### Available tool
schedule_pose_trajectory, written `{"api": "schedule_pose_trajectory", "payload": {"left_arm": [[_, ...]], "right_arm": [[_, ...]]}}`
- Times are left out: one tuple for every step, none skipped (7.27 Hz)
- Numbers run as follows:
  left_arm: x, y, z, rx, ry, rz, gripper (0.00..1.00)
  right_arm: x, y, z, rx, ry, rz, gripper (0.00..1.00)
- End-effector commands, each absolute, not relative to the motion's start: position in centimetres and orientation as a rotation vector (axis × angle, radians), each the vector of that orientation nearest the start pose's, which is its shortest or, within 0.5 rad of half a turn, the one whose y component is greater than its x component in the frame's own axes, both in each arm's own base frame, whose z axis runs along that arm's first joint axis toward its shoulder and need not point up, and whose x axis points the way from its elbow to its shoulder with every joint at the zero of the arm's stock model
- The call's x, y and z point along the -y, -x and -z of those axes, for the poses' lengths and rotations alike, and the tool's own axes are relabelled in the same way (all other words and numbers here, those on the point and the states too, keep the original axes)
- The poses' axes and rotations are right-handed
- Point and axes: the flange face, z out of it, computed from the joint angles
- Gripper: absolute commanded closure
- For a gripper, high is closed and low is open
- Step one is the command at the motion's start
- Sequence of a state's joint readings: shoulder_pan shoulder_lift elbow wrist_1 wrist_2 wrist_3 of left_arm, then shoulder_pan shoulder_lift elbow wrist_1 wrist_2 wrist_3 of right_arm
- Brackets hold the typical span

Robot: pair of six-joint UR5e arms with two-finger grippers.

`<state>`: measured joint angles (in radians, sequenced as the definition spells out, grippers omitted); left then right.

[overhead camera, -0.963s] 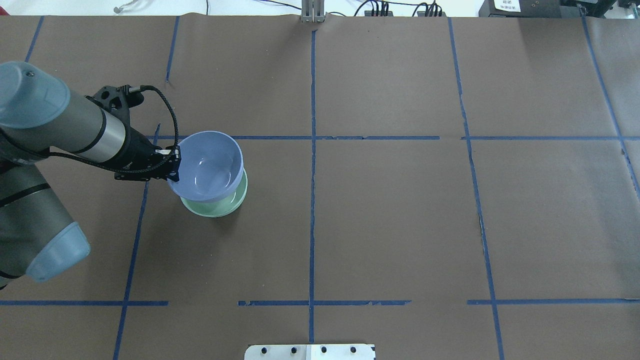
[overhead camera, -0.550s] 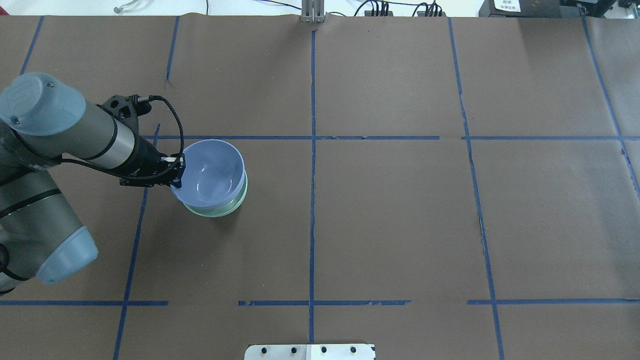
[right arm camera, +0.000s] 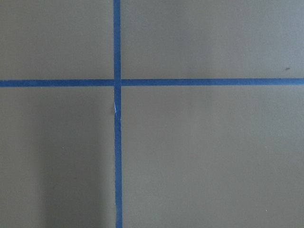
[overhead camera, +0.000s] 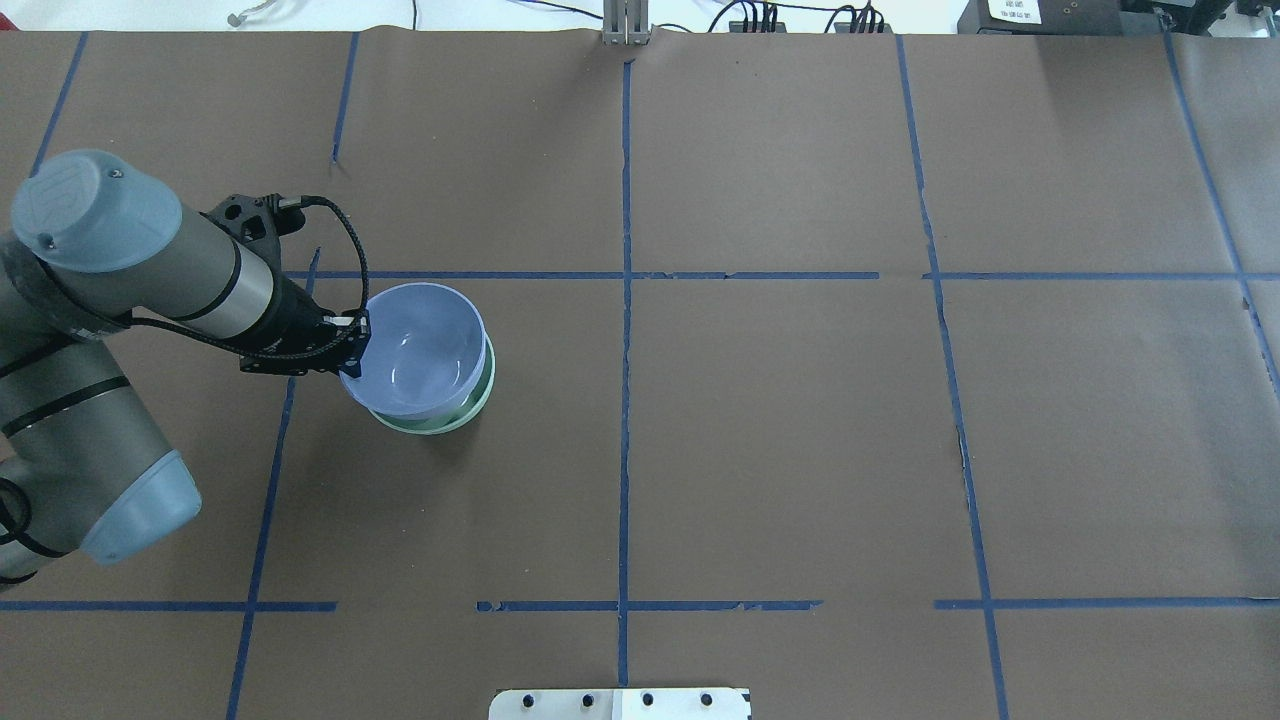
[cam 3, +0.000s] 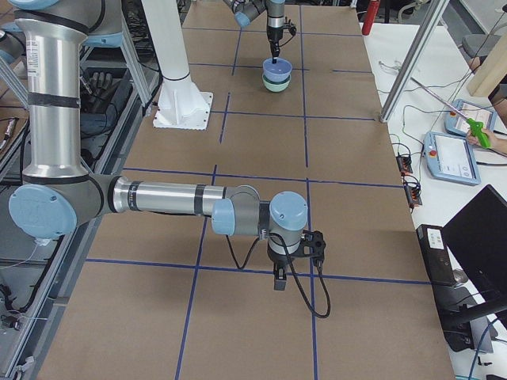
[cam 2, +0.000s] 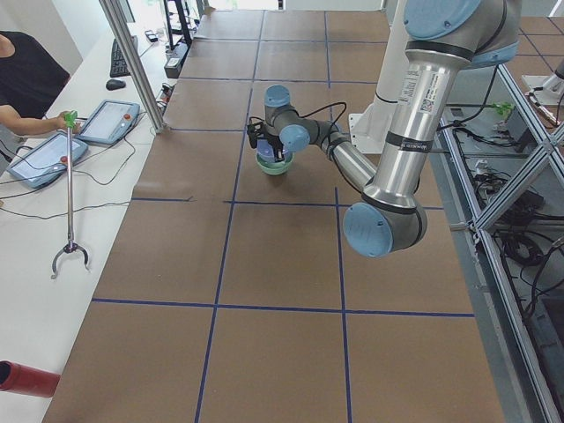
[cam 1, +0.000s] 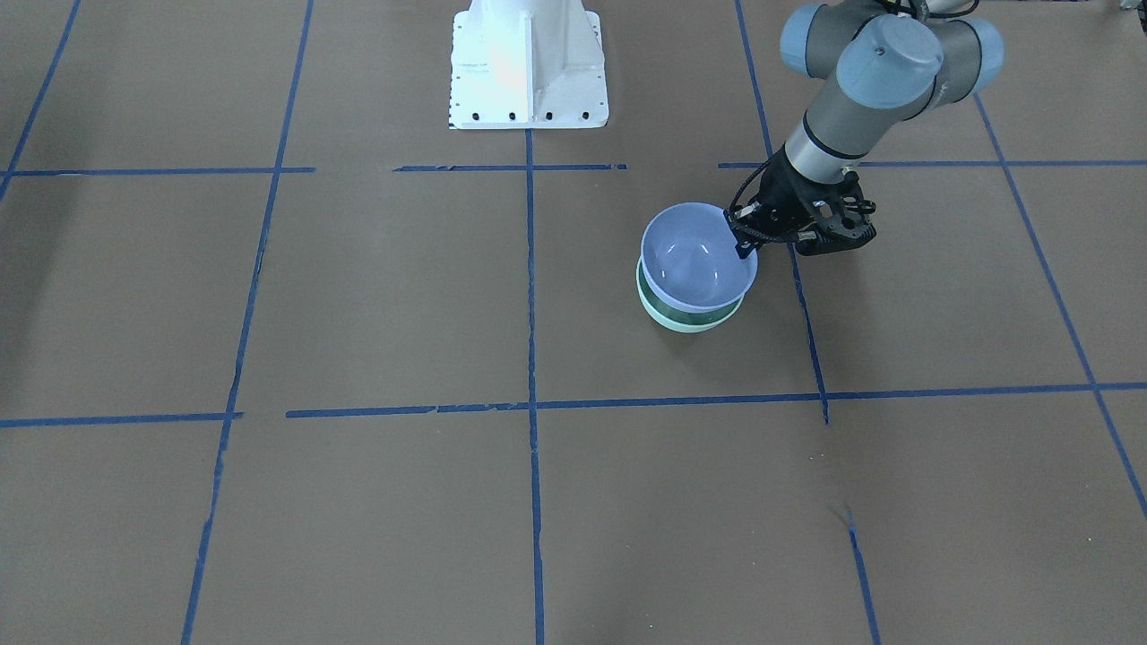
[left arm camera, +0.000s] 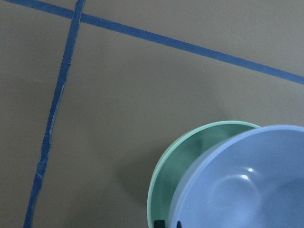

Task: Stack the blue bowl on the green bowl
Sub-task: 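Lower the blue bowl into the green bowl with the left gripper, then open the left gripper and withdraw it away from the stacked bowls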

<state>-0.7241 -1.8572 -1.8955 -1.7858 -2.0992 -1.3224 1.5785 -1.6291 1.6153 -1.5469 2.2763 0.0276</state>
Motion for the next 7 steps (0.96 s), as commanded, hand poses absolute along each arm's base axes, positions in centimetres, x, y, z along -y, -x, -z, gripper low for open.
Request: {"api": "schedule_pose_trajectory", "payload": {"left_arm": [[44.2, -37.5, -33.4, -0.962, 0.048, 0.208, 0.00], [44.2, -37.5, -33.8, -0.977, 0.038, 0.202, 0.00], [44.2, -37.5, -33.5, -0.981, 0.036, 0.200, 0.00], [44.2, -37.5, -33.0, -0.987, 0.032, 0.198, 0.00], [44.2, -37.0, -32.1, -1.003, 0.018, 0.194, 0.00], [44.1, -35.7, -30.8, -1.020, -0.021, 0.165, 0.00], [45.4, -32.7, -30.0, -1.011, -0.076, 0.144, 0.00]], "right_arm": [[46.7, -7.2, -66.7, 0.704, -0.003, -0.030, 0.00], [46.7, -7.2, -66.7, 0.704, -0.003, -0.030, 0.00], [46.7, -7.2, -66.7, 0.706, -0.003, -0.030, 0.00], [46.7, -7.2, -66.7, 0.706, -0.003, -0.030, 0.00], [46.7, -7.2, -66.7, 0.706, -0.003, -0.030, 0.00], [46.7, -7.2, -66.7, 0.704, -0.003, -0.030, 0.00], [46.7, -7.2, -66.7, 0.706, -0.003, -0.030, 0.00]]}}
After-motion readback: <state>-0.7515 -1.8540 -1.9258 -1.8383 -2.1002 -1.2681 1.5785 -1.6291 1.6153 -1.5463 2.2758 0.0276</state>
